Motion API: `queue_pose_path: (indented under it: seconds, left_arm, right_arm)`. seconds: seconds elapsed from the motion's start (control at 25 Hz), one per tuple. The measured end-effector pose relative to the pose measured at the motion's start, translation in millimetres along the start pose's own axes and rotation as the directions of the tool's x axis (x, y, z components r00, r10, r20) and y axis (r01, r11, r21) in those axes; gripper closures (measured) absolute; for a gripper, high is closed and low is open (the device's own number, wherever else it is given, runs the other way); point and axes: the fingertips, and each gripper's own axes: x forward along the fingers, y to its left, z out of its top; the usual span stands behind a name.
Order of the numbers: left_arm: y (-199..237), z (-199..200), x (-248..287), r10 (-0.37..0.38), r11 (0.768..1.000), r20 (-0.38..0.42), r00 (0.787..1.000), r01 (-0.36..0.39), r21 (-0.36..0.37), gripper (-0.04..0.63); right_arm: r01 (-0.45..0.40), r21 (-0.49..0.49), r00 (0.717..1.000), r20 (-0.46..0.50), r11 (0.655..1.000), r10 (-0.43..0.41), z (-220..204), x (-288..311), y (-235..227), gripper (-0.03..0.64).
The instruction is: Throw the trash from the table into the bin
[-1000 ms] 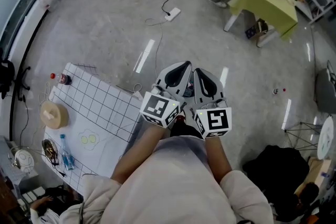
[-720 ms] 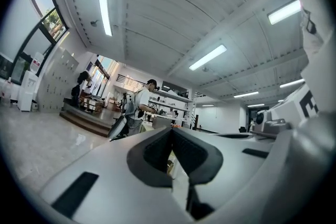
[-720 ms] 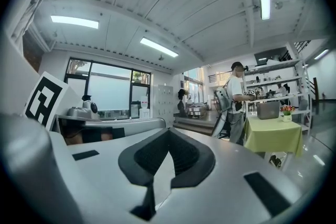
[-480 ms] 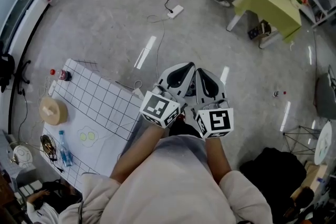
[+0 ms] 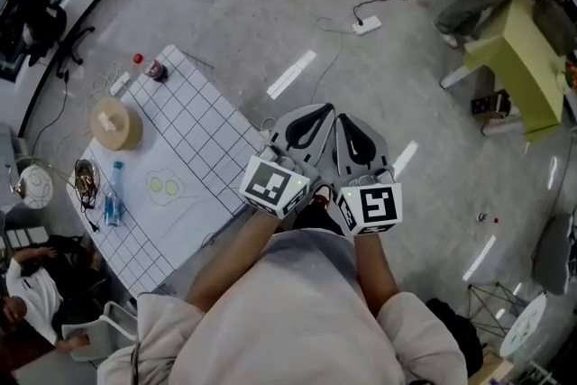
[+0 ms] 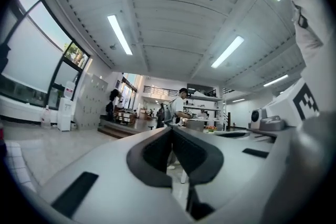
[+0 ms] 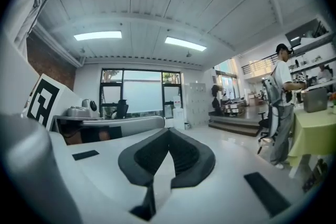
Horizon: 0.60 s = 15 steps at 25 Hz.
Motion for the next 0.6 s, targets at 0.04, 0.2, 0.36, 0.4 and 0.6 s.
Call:
queue_pose_path:
  seconds: [0.04, 0.2, 0.36, 0.4, 0.6]
  left_arm:
    - [10.3, 1.9, -10.2, 0.034, 0.999, 0.002, 0.999, -0.034, 0.009, 0.588]
    - [51.8, 11.0, -57.4, 0.180, 0.983, 0.016, 0.983, -0.181, 0.039, 0.589]
    - [87.9, 19.9, -106.9, 0.322, 0.944, 0.049, 0.945, -0.325, 0.063, 0.589]
    - [96.0, 22.0, -119.1, 0.352, 0.933, 0.058, 0.934, -0.355, 0.063, 0.589]
    - [125.3, 29.3, -181.6, 0.469, 0.879, 0.089, 0.878, -0.474, 0.042, 0.589]
  right_arm:
    - [-0.037, -0.002, 0.999, -0.004, 0.999, 0.037, -0.5, 8.2, 11.8, 0.598]
    - [-0.201, -0.013, 0.980, -0.014, 0.980, 0.201, -0.9, 37.7, 66.7, 0.598]
    - [-0.333, -0.034, 0.943, -0.015, 0.942, 0.332, -0.5, 61.0, 122.4, 0.598]
    - [-0.357, -0.036, 0.934, -0.016, 0.934, 0.356, -0.2, 65.9, 135.8, 0.598]
    - [-0.472, -0.053, 0.882, -0.028, 0.880, 0.471, -2.2, 77.4, 202.3, 0.598]
